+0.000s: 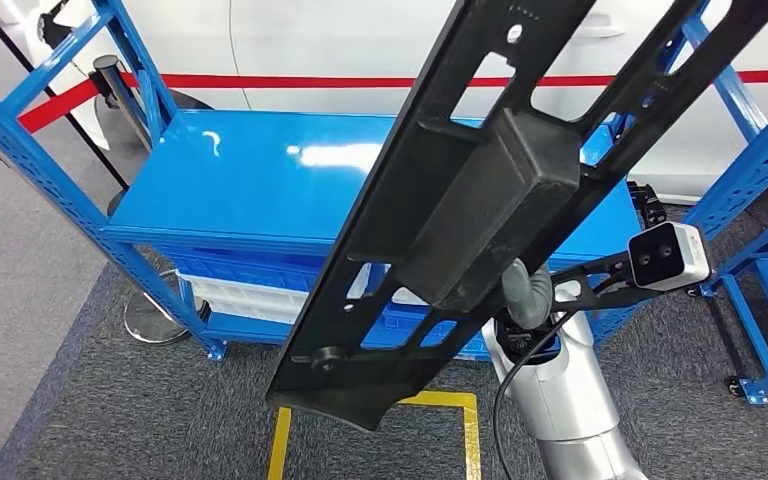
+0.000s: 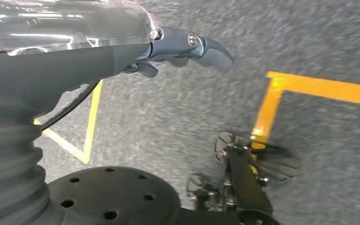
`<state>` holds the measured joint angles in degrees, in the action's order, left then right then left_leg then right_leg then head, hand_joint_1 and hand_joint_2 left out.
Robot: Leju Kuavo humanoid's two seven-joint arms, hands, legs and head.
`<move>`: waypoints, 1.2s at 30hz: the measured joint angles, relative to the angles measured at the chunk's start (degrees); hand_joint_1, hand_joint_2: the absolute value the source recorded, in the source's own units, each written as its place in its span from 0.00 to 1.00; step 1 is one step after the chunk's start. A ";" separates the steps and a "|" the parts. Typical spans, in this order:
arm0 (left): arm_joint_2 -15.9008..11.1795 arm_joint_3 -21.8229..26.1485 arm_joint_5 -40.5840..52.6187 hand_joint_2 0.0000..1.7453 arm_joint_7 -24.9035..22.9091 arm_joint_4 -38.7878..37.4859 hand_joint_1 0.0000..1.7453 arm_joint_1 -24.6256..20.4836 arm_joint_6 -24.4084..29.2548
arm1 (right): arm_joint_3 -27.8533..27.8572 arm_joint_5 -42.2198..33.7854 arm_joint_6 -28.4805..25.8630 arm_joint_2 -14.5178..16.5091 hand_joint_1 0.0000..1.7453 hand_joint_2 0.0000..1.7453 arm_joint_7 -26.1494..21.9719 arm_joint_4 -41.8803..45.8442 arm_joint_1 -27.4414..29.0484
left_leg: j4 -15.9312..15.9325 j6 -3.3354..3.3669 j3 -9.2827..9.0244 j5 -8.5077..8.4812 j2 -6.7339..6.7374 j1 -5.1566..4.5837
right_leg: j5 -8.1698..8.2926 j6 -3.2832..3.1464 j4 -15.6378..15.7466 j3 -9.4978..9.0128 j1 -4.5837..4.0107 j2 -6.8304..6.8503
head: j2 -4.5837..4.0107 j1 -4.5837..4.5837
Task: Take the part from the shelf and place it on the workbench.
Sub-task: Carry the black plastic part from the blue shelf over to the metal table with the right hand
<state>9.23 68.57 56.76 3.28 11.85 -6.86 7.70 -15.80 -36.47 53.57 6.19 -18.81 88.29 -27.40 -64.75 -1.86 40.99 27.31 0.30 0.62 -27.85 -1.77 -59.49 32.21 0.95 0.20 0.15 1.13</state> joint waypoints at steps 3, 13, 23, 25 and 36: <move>0.01 0.00 0.00 1.00 0.00 0.00 0.00 -0.01 -0.01 | 0.00 0.22 0.00 0.15 1.00 1.00 -0.07 -0.03 0.06 | -9.78 -0.35 1.39 5.10 0.01 0.07 | 2.22 -0.16 -0.14 2.95 -0.26 0.00 | 0.00 0.01; -0.17 -0.01 0.16 1.00 0.07 0.01 0.00 -0.40 -0.16 | 0.02 1.07 0.25 0.61 1.00 1.00 -0.39 0.50 -0.04 | 8.71 2.87 -12.91 0.89 0.14 -0.93 | 6.59 2.09 0.29 7.16 -0.32 0.10 | -0.01 0.37; 0.15 0.00 -0.05 1.00 0.07 0.00 0.00 -0.39 -0.12 | 0.02 1.80 -0.06 0.62 1.00 1.00 -0.42 0.52 -0.42 | 6.66 2.42 -3.56 -5.60 0.43 -0.47 | -0.98 3.55 -5.62 0.08 0.26 -0.19 | -0.01 0.22; 0.16 0.01 -0.10 1.00 0.10 0.00 0.00 -0.38 -0.01 | 0.03 2.14 -0.17 0.72 1.00 1.00 -0.42 0.63 -0.69 | 5.93 1.78 -2.71 -6.35 0.35 -0.58 | -2.86 2.71 -0.53 -3.09 0.01 -0.34 | -0.01 0.24; 0.15 0.01 -0.15 1.00 0.45 0.00 0.00 -0.26 -0.21 | 0.04 3.25 -0.39 1.05 1.00 1.00 -0.25 0.84 -1.34 | -8.91 -0.37 -1.86 1.64 0.14 0.05 | 3.62 0.04 -0.25 4.57 -0.24 -0.02 | 0.00 0.28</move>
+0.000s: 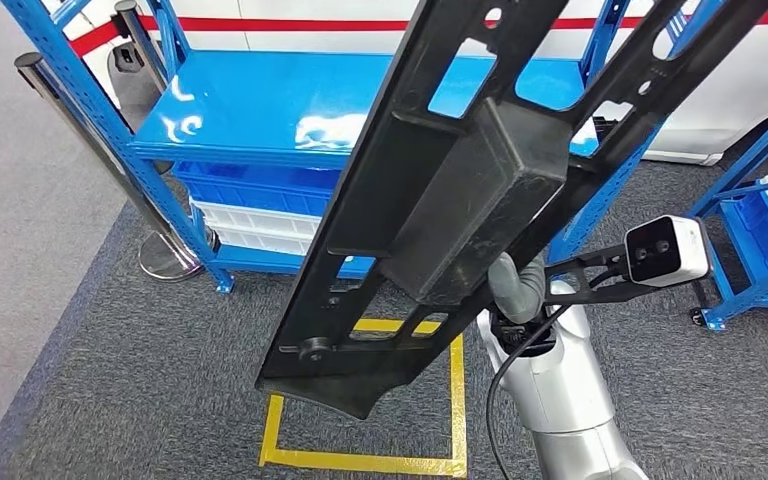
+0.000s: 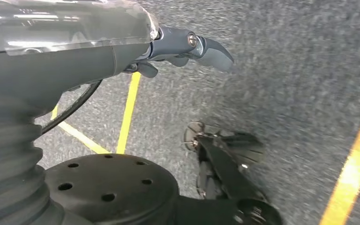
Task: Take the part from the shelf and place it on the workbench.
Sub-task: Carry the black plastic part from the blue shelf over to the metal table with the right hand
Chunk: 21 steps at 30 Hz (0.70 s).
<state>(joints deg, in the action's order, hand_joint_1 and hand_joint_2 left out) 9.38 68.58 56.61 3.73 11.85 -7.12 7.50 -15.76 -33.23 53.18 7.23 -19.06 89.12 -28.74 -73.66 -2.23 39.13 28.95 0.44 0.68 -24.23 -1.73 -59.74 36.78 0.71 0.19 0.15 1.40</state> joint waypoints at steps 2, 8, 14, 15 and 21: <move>-0.10 0.00 0.06 1.00 0.06 0.01 0.00 -0.14 0.01 | 0.01 0.12 -0.01 0.01 1.00 1.00 -0.02 0.05 -0.11 | 8.80 0.88 -6.76 -0.68 -0.25 -0.21 | 1.15 0.36 -0.09 1.16 -0.07 -0.05 | 0.00 0.00; -0.28 -0.01 0.37 1.00 0.13 0.01 0.00 -0.33 -0.02 | 0.12 0.74 -0.14 0.13 1.00 1.00 -0.10 0.10 -0.43 | 18.08 2.81 -10.54 -1.74 -0.13 -0.47 | 2.01 2.36 0.53 2.15 0.06 -0.09 | -0.02 0.15; -0.27 0.01 0.42 1.00 0.10 0.00 0.00 -0.35 -0.10 | 0.31 1.04 -0.31 0.02 1.00 1.00 -0.32 0.08 -0.28 | 17.41 3.58 -5.59 -5.32 0.25 -0.70 | -7.10 3.00 -15.58 4.88 0.06 -0.15 | -0.01 0.03; -0.27 0.01 0.42 1.00 0.10 0.00 0.00 -0.34 -0.11 | 0.33 1.18 -0.26 0.00 1.00 1.00 -0.45 0.08 -0.23 | 17.06 3.51 -4.73 -5.72 0.26 -0.71 | -5.47 2.90 -13.91 2.96 0.05 -0.14 | -0.01 0.03; -0.19 0.00 0.48 1.00 0.40 0.00 0.00 -0.25 -0.01 | 0.40 1.97 0.05 0.00 1.00 1.00 -0.99 0.25 -0.26 | 16.22 2.10 -2.20 -7.70 0.23 -0.78 | -4.84 1.40 2.00 -7.19 -0.55 -0.12 | -0.01 0.05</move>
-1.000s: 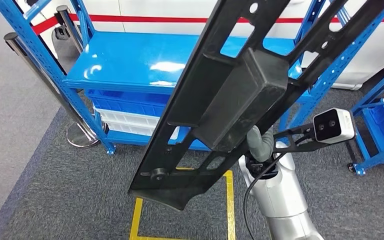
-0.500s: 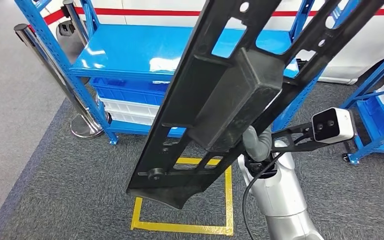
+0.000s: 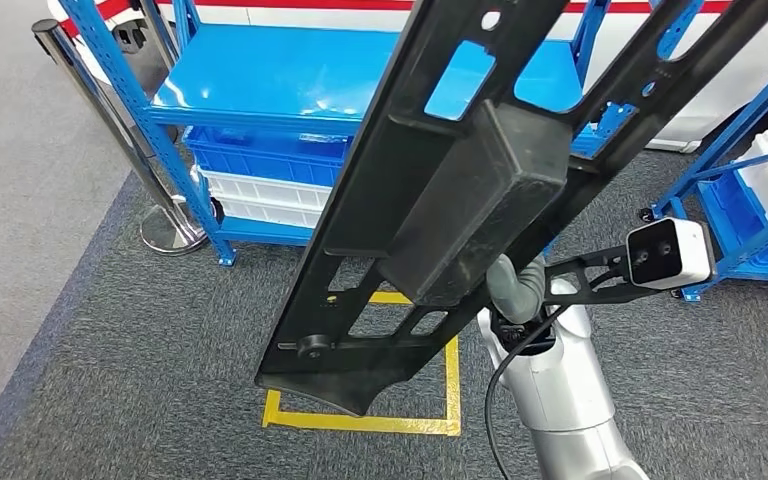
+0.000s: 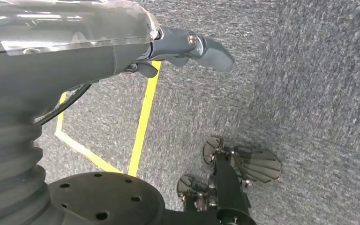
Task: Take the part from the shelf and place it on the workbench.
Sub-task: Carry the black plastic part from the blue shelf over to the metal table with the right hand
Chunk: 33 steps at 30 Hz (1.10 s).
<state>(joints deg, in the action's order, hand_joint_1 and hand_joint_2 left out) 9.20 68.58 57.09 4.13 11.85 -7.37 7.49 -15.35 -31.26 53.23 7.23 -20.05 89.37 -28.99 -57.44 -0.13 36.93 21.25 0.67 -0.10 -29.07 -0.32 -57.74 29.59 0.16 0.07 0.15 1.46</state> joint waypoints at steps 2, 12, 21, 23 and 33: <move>-0.05 0.00 0.01 1.00 0.10 0.00 0.00 0.03 0.18 | 0.03 0.16 -0.01 0.04 1.00 1.00 -0.08 0.00 0.00 | -0.80 -0.61 0.57 0.85 -0.15 0.04 | 0.82 -0.75 0.40 0.43 0.36 0.17 | 0.00 0.02; -0.19 -0.02 0.10 1.00 0.15 0.00 0.00 0.02 0.84 | 0.08 0.88 0.01 0.23 1.00 1.00 -0.55 -0.02 -0.01 | -3.66 -2.99 -3.77 4.91 -0.49 1.59 | 2.89 -0.13 -0.64 3.68 1.25 0.27 | 0.01 0.35; -0.20 0.01 0.13 1.00 0.15 0.00 0.00 0.01 0.90 | 0.29 0.94 0.02 0.27 1.00 1.00 -0.56 -0.04 -0.01 | 0.01 0.55 -4.11 3.98 -0.61 1.00 | -3.72 1.86 -12.93 9.57 1.21 0.08 | 0.01 0.31; -0.19 0.01 0.12 1.00 0.17 0.00 0.00 0.09 0.87 | 0.32 0.95 0.01 0.23 1.00 1.00 -0.56 -0.08 0.12 | -0.22 0.83 -3.63 3.80 -0.60 0.63 | -4.83 1.69 -17.57 11.49 1.06 0.03 | 0.01 0.31; -0.20 0.01 -0.04 1.00 0.36 0.00 0.00 0.18 0.73 | 0.34 1.05 0.00 0.28 1.00 1.00 -0.57 -0.08 -0.32 | -2.47 -0.66 -2.22 4.78 0.51 -0.23 | 2.70 -1.03 -1.49 4.00 0.40 0.61 | 0.00 0.41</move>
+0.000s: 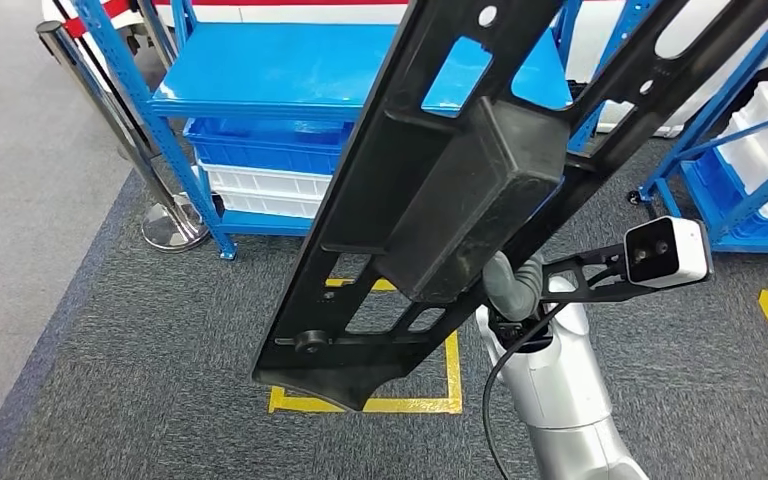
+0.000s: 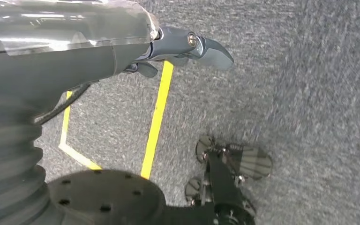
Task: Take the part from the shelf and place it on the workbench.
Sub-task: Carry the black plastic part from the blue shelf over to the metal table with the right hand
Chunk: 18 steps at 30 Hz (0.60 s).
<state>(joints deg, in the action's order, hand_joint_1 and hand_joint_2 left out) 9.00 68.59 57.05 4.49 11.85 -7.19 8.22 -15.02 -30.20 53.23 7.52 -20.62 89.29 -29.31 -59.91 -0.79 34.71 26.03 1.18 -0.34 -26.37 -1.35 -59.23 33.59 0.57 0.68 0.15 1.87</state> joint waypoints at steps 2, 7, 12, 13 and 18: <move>-0.02 0.00 -0.09 1.00 0.10 0.00 0.00 -0.04 0.00 | 0.00 -0.01 0.03 0.05 1.00 1.00 -0.05 -0.10 -0.14 | -5.62 -0.66 2.24 3.78 -0.53 0.26 | 0.54 -0.40 0.20 0.37 0.20 -0.47 | 0.00 0.04; 0.01 0.00 -0.22 1.00 0.20 0.00 0.00 0.02 0.00 | 0.00 -0.03 0.06 0.11 1.00 1.00 -0.13 -0.60 -0.20 | -11.96 -1.18 3.46 5.50 -0.88 0.83 | 1.41 -0.14 -0.07 1.46 0.20 -2.43 | 0.00 0.04; -0.06 0.00 -0.29 1.00 0.34 0.00 0.00 0.01 0.00 | 0.00 -0.05 0.09 0.25 1.00 1.00 -0.22 -0.64 -0.60 | 1.56 -0.30 -3.63 1.40 -4.21 0.92 | 2.27 1.23 -0.43 2.39 0.21 -4.60 | 0.00 -0.01; -0.06 0.01 -0.30 1.00 0.38 0.00 0.00 0.00 0.00 | 0.00 -0.05 0.10 0.27 1.00 1.00 -0.22 -0.64 -0.62 | 1.71 -0.07 -3.58 1.23 -3.83 0.90 | 2.55 1.65 -0.34 2.57 0.27 -5.06 | 0.00 -0.02; 0.03 0.02 -0.19 1.00 0.58 0.00 0.00 -0.05 0.00 | 0.00 -0.09 0.10 0.25 1.00 1.00 -0.28 -0.66 -0.86 | 2.66 1.57 -3.05 -0.13 -1.03 1.19 | -3.37 2.89 -9.52 6.87 0.22 -1.62 | 0.00 -0.55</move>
<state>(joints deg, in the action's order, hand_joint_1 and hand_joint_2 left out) 9.03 68.61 56.87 5.07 11.85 -7.24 8.22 -15.02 -30.29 53.34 7.77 -20.90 88.64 -30.17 -57.25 0.78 31.66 25.89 0.14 0.86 -29.74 1.54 -68.74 40.46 0.79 -0.94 0.15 1.32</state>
